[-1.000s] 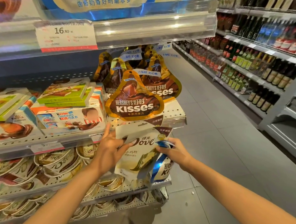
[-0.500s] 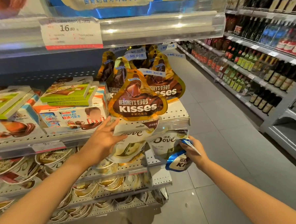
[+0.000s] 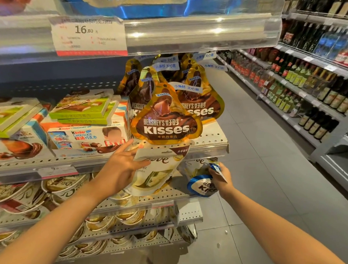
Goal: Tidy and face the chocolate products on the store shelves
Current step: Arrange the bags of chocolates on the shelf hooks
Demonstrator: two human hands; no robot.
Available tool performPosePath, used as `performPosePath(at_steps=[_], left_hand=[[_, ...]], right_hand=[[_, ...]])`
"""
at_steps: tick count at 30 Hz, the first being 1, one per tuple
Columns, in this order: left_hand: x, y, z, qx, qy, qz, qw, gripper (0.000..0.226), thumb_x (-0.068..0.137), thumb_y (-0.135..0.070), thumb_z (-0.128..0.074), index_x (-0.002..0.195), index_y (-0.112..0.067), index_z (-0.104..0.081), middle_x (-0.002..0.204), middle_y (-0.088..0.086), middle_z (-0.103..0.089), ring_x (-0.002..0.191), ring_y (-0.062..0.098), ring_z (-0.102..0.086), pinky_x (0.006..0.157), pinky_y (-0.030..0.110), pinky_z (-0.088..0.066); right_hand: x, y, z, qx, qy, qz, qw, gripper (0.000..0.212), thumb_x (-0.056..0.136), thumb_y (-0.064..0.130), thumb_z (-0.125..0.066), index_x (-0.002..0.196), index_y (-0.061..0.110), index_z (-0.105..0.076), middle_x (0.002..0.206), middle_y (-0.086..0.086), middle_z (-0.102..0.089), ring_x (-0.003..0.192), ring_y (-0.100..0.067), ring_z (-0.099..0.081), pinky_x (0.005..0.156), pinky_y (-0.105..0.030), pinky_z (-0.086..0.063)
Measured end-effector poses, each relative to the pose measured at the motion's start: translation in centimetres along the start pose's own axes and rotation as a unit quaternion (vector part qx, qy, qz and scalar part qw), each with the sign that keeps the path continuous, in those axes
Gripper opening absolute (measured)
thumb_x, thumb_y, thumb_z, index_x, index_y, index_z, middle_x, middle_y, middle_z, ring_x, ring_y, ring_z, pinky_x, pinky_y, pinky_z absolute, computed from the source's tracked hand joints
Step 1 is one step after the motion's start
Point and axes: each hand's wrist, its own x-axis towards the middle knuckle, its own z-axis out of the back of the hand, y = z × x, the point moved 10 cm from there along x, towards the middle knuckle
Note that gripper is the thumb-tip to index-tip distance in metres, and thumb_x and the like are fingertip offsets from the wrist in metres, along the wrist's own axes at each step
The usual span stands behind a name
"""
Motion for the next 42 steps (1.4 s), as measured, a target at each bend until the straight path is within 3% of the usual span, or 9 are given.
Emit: performPosePath(at_steps=[9, 21, 23, 25, 28, 30, 35, 39, 42], left_hand=[[0.1, 0.0, -0.3, 0.015, 0.021, 0.021, 0.999, 0.048, 0.054, 0.009, -0.049, 0.086, -0.014, -0.077, 0.093, 0.015, -0.072, 0.088, 0.033, -0.07, 0.115, 0.026, -0.009], [-0.5, 0.3, -0.3, -0.043, -0.003, 0.047, 0.998, 0.033, 0.08, -0.006, -0.049, 0.105, -0.024, -0.059, 0.106, 0.019, -0.068, 0.104, 0.039, -0.062, 0.115, 0.034, -0.018], [-0.6, -0.4, 0.0, -0.017, 0.0, 0.08, 0.997, 0.036, 0.076, 0.0, -0.059, 0.105, -0.018, -0.069, 0.112, 0.018, -0.066, 0.109, 0.04, -0.059, 0.102, 0.045, -0.039], [-1.6, 0.5, 0.6, -0.144, -0.02, 0.196, 0.97, 0.027, 0.089, -0.013, -0.051, 0.111, -0.01, -0.067, 0.103, -0.006, -0.071, 0.104, 0.031, -0.064, 0.09, 0.029, -0.051], [-2.3, -1.1, -0.2, -0.383, -0.03, 0.189, 0.904, 0.078, 0.092, -0.059, -0.035, 0.104, 0.012, -0.064, 0.044, -0.016, -0.05, 0.044, 0.006, -0.055, 0.054, 0.006, -0.039], [-2.1, -1.8, -0.1, -0.423, -0.034, 0.166, 0.89, 0.105, 0.082, -0.077, -0.026, 0.104, 0.02, -0.061, 0.047, -0.026, -0.04, 0.042, 0.001, -0.037, 0.047, 0.005, -0.028], [-3.1, -2.4, -2.5, -0.3, 0.022, 0.255, 0.919, 0.021, 0.093, -0.005, -0.052, 0.102, -0.009, -0.07, 0.074, -0.011, -0.07, 0.036, -0.004, -0.044, 0.042, 0.004, -0.03], [-4.3, -1.3, -4.7, -0.338, 0.039, 0.326, 0.882, 0.028, 0.085, 0.004, -0.058, 0.094, -0.018, -0.074, 0.093, -0.004, -0.071, 0.07, -0.01, -0.064, 0.06, 0.004, -0.045], [-5.4, -0.6, -6.5, -0.35, 0.069, 0.361, 0.861, 0.03, 0.08, 0.011, -0.056, 0.077, -0.011, -0.075, 0.076, -0.002, -0.071, 0.059, -0.005, -0.06, 0.056, 0.007, -0.042]], right_hand=[[0.8, 0.1, -0.4, -0.071, 0.031, 0.008, 0.997, 0.005, 0.093, 0.013, -0.055, 0.096, 0.009, -0.055, 0.101, -0.019, -0.064, 0.076, -0.021, -0.061, 0.064, -0.025, -0.05], [-2.6, 1.1, 2.2, -0.091, -0.016, 0.027, 0.995, 0.067, 0.082, 0.021, -0.07, 0.135, 0.01, -0.031, 0.113, -0.006, -0.051, 0.102, -0.024, -0.054, 0.081, -0.029, -0.047], [-3.8, 1.5, 2.8, -0.111, -0.035, 0.04, 0.992, 0.05, 0.082, 0.023, -0.07, 0.121, 0.011, -0.041, 0.104, -0.004, -0.053, 0.088, -0.019, -0.055, 0.065, -0.02, -0.045], [-4.9, 2.4, 2.5, -0.138, -0.014, 0.07, 0.988, 0.032, 0.083, 0.02, -0.069, 0.106, 0.015, -0.048, 0.097, -0.002, -0.055, 0.086, -0.02, -0.056, 0.06, -0.017, -0.042], [-6.9, 4.0, 0.1, -0.144, 0.103, 0.112, 0.978, 0.034, 0.077, 0.017, -0.075, 0.104, 0.022, -0.053, 0.105, 0.003, -0.059, 0.097, -0.017, -0.058, 0.08, -0.027, -0.05], [-8.9, 5.5, -2.0, -0.117, 0.196, 0.137, 0.964, 0.048, 0.073, 0.015, -0.078, 0.114, 0.025, -0.053, 0.114, 0.005, -0.061, 0.103, -0.014, -0.061, 0.087, -0.03, -0.053], [-11.4, 6.8, -5.0, -0.041, 0.293, 0.103, 0.95, 0.028, 0.082, 0.01, -0.068, 0.101, 0.027, -0.056, 0.098, 0.015, -0.068, 0.088, -0.002, -0.068, 0.067, -0.017, -0.053], [-11.1, 6.7, -5.1, -0.056, 0.273, 0.12, 0.953, 0.014, 0.089, 0.015, -0.059, 0.103, 0.014, -0.063, 0.102, 0.007, -0.069, 0.09, -0.004, -0.067, 0.07, -0.016, -0.053], [-10.2, 5.9, -4.2, -0.058, 0.238, 0.109, 0.963, 0.021, 0.09, 0.015, -0.058, 0.107, 0.004, -0.063, 0.104, -0.004, -0.07, 0.092, -0.016, -0.069, 0.076, -0.022, -0.056]])
